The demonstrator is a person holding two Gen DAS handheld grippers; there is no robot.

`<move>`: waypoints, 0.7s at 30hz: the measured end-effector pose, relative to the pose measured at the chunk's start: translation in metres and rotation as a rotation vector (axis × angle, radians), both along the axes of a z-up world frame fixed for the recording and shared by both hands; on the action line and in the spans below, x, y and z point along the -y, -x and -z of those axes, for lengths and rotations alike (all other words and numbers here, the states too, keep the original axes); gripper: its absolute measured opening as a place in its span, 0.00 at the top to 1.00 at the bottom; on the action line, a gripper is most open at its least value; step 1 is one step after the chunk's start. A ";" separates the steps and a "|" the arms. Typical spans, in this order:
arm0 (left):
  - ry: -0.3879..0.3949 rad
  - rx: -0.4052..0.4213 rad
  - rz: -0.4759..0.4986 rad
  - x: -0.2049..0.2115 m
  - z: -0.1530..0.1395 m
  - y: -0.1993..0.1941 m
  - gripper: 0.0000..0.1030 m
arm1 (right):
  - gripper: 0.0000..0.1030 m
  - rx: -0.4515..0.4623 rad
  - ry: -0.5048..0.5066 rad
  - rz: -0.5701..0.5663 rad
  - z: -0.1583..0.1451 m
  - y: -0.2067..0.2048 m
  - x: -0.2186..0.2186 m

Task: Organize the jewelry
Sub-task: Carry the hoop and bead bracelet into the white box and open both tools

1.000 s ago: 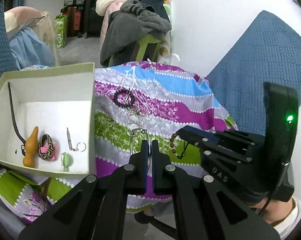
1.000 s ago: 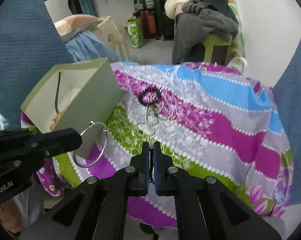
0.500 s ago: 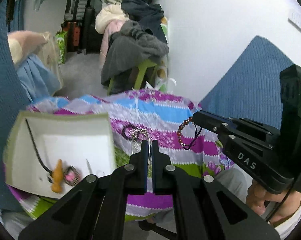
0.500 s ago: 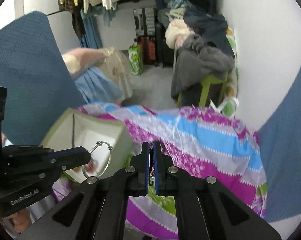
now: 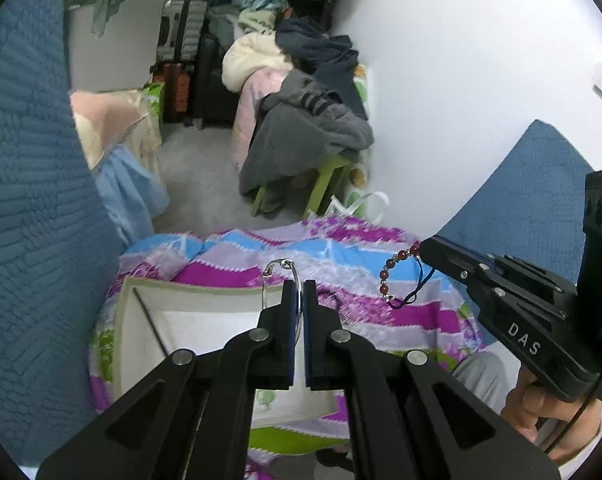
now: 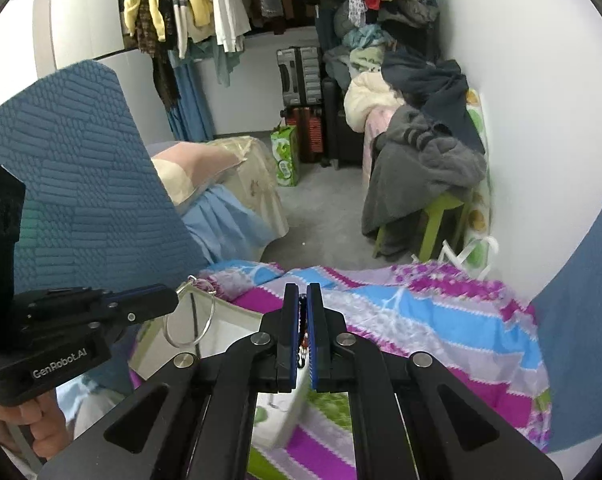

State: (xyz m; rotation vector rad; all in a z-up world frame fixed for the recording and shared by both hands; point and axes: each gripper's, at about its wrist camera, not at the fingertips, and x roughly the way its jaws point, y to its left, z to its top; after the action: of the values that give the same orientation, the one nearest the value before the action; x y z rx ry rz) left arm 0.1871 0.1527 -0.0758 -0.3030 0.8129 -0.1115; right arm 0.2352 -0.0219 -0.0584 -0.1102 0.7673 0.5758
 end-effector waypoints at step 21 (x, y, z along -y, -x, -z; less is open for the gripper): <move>0.041 -0.250 -0.018 -0.047 0.135 0.013 0.98 | 0.98 -0.253 0.127 -0.064 0.134 0.019 -0.056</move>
State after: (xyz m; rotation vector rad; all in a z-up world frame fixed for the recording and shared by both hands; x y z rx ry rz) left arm 0.1739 0.1994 -0.2111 -0.3677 1.0565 -0.0737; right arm 0.2163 0.0342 -0.1925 -0.1815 1.0495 0.6082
